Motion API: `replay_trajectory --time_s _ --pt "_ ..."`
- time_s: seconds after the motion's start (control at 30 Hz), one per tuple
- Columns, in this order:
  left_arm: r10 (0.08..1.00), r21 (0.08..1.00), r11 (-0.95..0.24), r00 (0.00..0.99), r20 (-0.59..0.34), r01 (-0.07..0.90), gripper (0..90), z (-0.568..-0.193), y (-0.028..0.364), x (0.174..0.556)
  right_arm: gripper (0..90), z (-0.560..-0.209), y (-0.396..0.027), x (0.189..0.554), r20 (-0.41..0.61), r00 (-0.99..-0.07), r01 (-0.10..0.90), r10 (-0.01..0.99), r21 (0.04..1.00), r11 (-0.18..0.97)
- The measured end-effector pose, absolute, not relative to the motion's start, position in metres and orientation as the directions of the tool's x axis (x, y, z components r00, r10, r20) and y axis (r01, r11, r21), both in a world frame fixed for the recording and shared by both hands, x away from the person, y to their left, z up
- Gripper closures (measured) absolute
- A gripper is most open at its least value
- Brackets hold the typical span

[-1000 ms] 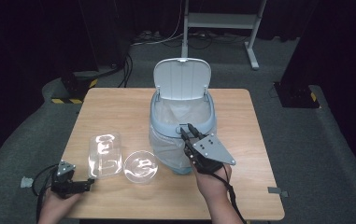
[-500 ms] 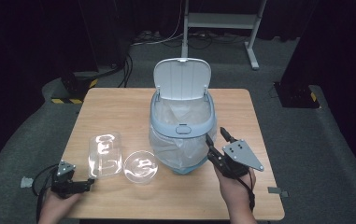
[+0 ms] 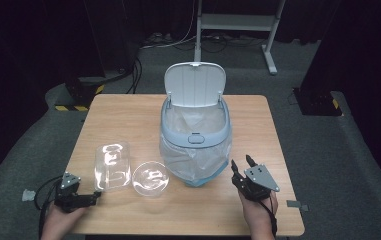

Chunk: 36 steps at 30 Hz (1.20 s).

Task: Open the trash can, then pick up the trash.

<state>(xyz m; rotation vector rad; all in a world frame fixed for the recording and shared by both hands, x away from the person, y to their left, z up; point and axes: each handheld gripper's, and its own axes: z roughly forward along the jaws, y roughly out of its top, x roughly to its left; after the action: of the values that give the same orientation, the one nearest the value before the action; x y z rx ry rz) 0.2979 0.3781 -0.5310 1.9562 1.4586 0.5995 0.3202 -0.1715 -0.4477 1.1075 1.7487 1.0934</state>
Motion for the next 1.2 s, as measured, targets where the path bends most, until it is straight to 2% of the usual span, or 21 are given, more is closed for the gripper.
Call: replay_trajectory --time_s 0.07,0.13,0.2,0.37,0.47,0.7,0.97,1.2 --pt "0.957 0.711 -0.201 0.291 -0.006 0.674 1.5 -0.531 0.379 0.297 49.5 -0.472 -0.177 0.327 -0.162 -0.316 0.315 0.935 0.912 0.265" --pt "0.956 0.712 -0.201 0.293 -0.007 0.673 1.8 -0.531 0.379 0.297 49.8 -0.477 -0.179 0.33 -0.165 -0.316 0.334 0.934 0.902 0.272" --pt "0.956 0.712 -0.2 0.294 -0.01 0.674 1.8 -0.531 0.38 0.297 49.6 -0.492 -0.187 0.34 -0.155 -0.291 0.403 0.944 0.875 0.268" --pt "0.951 0.714 -0.194 0.306 -0.03 0.672 1.5 -0.53 0.381 0.296 47.1 -0.506 -0.197 0.348 -0.092 -0.275 0.487 0.957 0.845 0.221" --pt "0.951 0.717 -0.171 0.302 -0.058 0.676 1.9 -0.529 0.384 0.296 44.6 -0.513 -0.199 0.352 -0.089 -0.27 0.525 0.959 0.821 0.224" --pt "0.949 0.731 -0.156 0.307 -0.076 0.665 1.9 -0.524 0.389 0.295 43.2 -0.521 -0.199 0.358 -0.08 -0.27 0.571 0.96 0.789 0.226" --pt "0.949 0.776 -0.146 0.308 -0.066 0.614 2.7 -0.512 0.39 0.289 43.2 -0.521 -0.198 0.359 -0.082 -0.277 0.578 0.957 0.782 0.234" --pt "0.963 0.806 -0.111 0.265 -0.058 0.581 5.4 -0.498 0.397 0.281 43.2 -0.522 -0.2 0.361 -0.071 -0.281 0.586 0.957 0.777 0.23"
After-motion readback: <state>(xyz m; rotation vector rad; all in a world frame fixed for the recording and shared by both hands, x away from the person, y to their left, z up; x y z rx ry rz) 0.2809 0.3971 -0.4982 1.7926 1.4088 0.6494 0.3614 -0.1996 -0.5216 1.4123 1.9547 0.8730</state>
